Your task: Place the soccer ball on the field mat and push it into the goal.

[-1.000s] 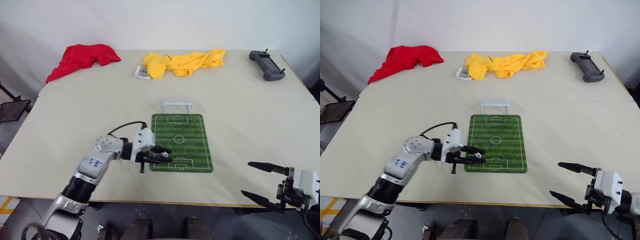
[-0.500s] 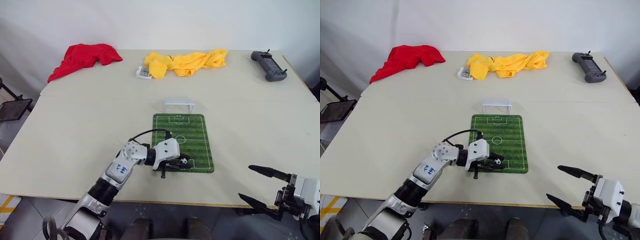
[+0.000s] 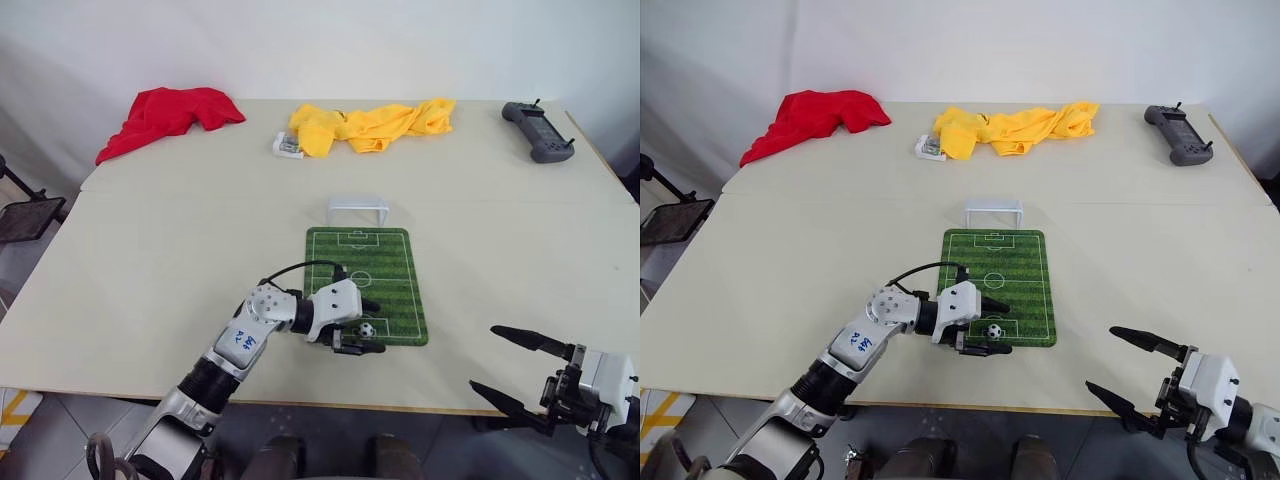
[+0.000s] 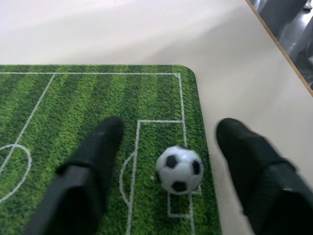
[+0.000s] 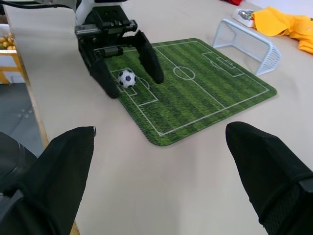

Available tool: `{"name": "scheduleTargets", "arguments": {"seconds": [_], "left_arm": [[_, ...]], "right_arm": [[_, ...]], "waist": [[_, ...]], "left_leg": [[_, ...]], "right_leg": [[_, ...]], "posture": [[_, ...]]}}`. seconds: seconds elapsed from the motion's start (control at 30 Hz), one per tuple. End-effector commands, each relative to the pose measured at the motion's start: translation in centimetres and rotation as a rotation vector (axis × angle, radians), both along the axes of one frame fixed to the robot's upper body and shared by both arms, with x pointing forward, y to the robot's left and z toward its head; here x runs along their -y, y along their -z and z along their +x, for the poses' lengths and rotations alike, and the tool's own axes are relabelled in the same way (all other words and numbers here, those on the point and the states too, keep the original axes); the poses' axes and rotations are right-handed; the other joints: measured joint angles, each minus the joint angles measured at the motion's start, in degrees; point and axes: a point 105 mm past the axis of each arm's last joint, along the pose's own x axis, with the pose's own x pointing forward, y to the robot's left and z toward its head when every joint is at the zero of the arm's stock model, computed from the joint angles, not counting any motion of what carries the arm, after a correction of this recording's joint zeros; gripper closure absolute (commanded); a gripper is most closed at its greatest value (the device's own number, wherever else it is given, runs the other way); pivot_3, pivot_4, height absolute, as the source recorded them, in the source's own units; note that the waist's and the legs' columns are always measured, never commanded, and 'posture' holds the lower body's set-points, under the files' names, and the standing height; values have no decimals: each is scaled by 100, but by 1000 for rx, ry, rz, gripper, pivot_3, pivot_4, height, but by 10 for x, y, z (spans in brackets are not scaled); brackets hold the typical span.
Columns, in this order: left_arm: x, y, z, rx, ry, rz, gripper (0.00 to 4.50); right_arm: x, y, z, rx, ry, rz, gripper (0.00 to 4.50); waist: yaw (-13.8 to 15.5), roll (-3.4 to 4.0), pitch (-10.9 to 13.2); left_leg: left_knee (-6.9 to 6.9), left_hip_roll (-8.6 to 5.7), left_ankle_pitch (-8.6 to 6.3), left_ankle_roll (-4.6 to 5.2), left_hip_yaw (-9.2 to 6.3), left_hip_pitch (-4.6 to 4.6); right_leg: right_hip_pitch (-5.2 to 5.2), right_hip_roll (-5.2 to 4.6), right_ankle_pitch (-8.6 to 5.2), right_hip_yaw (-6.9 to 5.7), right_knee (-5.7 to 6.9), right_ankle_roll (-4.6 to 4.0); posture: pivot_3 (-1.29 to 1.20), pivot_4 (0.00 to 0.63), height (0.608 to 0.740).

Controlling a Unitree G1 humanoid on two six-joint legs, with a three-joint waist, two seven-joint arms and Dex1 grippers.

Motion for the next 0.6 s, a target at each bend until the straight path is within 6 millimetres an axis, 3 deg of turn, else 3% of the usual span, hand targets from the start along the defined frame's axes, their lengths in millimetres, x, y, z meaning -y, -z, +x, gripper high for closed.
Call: {"name": "scheduleTargets", "arguments": {"seconds": [0.03, 0.2, 0.47, 0.6], "left_arm": [[4, -8, -3, 45, 20, -38, 822], [-1, -28, -10, 51, 56, -147, 822], [-48, -35, -29, 6, 83, -153, 822], [-59, -25, -43, -65, 85, -128, 1611]], "right_arm": [[-4, -5, 0, 24, -9, 6, 0], [-7, -3, 0, 17, -17, 13, 0], [-7, -1, 1, 12, -24, 18, 0], [-5, -3, 2, 33, -13, 22, 0]], "waist": [[0, 0, 0], [-4, 0, 0], [-17, 7, -4], [2, 7, -4]], "left_leg": [[1, 0, 0, 0, 0, 0], [0, 1, 0, 0, -1, 0], [-3, 3, 0, -1, -1, 6], [1, -1, 0, 1, -5, 5]], "right_leg": [[0, 0, 0, 0, 0, 0], [0, 0, 0, 0, 1, 0], [-1, 0, 0, 2, 7, 0], [4, -5, 0, 3, 2, 0]], "posture": [[0, 150, 740], [0, 150, 740], [0, 150, 740], [0, 150, 740]]}}
